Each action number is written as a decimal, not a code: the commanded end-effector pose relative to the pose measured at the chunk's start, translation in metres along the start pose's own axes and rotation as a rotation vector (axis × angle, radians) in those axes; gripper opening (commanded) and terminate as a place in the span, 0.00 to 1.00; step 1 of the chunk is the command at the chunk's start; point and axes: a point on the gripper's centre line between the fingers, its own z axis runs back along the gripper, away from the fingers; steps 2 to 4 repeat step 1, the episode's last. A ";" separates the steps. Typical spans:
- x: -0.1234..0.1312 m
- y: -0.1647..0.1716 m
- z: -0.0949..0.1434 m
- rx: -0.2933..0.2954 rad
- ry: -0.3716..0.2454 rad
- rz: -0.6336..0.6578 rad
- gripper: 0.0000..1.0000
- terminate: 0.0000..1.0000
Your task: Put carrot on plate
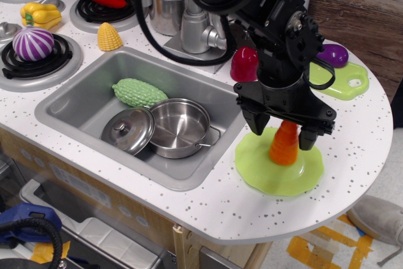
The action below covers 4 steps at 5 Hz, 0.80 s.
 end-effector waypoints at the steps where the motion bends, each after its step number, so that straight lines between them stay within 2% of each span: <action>1: 0.006 -0.001 0.006 -0.002 -0.038 -0.011 1.00 1.00; 4: 0.006 -0.001 0.006 -0.002 -0.038 -0.011 1.00 1.00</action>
